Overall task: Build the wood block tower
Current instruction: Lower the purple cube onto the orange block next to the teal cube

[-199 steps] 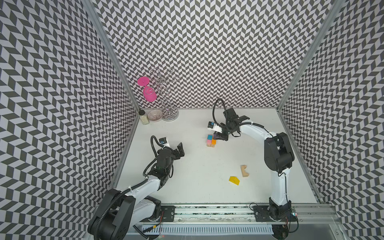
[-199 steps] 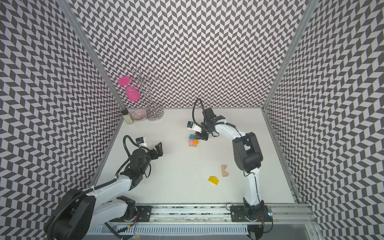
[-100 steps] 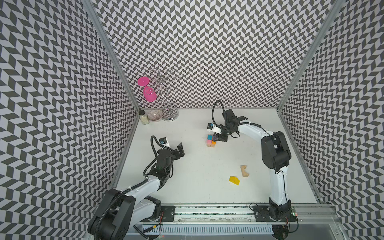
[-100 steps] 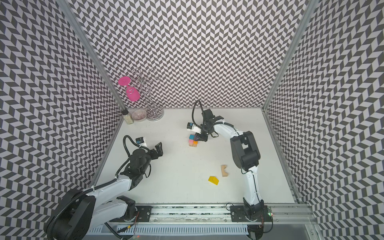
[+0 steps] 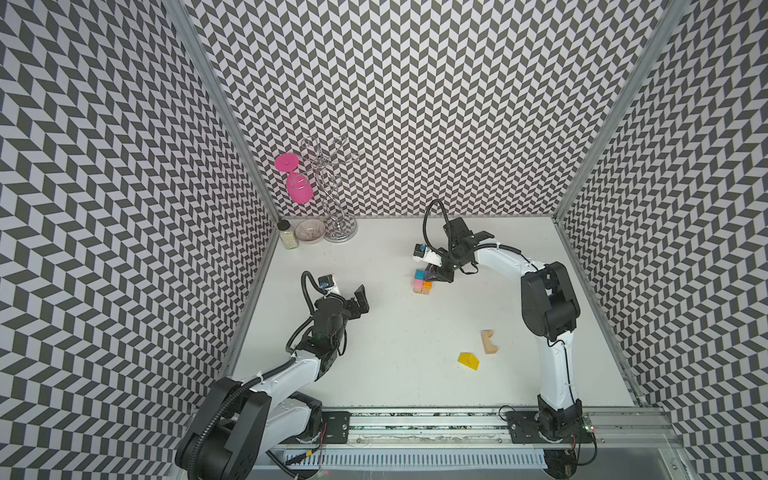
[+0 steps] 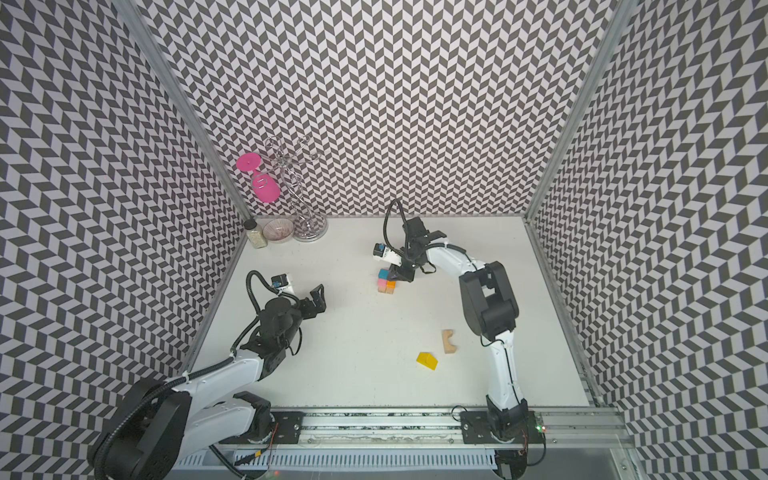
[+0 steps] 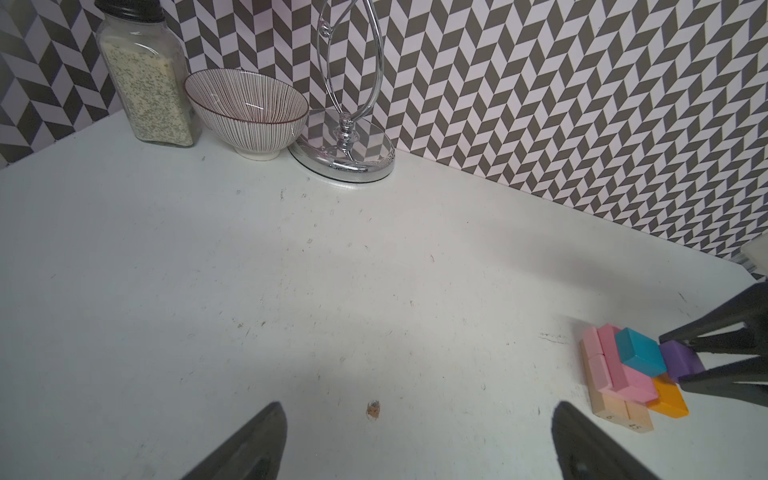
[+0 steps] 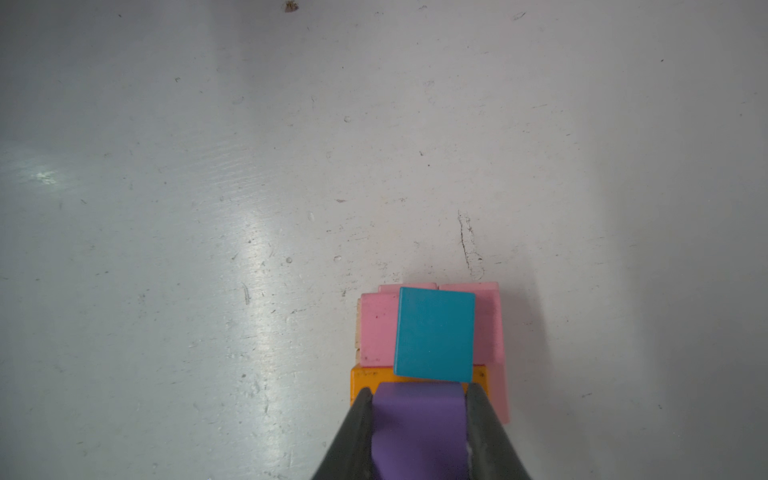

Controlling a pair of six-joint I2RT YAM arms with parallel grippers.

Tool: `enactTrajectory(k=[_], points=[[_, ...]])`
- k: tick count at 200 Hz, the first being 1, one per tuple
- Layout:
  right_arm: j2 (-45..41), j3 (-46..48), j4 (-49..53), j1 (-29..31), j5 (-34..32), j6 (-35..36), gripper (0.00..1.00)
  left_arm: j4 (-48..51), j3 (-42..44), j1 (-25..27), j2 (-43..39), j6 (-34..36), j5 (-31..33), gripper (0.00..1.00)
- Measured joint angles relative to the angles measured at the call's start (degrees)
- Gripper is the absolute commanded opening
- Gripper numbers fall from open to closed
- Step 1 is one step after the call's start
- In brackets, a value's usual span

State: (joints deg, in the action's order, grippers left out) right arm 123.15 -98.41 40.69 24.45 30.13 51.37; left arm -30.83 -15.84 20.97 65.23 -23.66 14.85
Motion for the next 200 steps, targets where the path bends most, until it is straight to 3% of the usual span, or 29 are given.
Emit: enactTrajectory(k=[70,123,171,184,200], points=[[0.8,-0.5,0.0,0.0,-0.6,-1.2,0.19,0.0,0.0,0.0,-0.1,0.0,-0.1,1.0],[1.0,-0.9,-0.1,0.0,-0.8,-1.9,0.27,0.0,0.0,0.0,-0.2,0.0,-0.1,1.0],[1.0,-0.9,-0.1,0.0,-1.4,-2.5,0.42,0.0,0.0,0.0,-0.4,0.0,-0.1,1.0],[1.0,-0.9,-0.1,0.0,-1.5,-2.7,0.57,0.0,0.0,0.0,-0.5,0.0,-0.2,1.0],[1.0,-1.0,0.0,0.0,-1.6,-3.0,0.63,0.0,0.0,0.0,-0.6,0.0,-0.2,1.0]])
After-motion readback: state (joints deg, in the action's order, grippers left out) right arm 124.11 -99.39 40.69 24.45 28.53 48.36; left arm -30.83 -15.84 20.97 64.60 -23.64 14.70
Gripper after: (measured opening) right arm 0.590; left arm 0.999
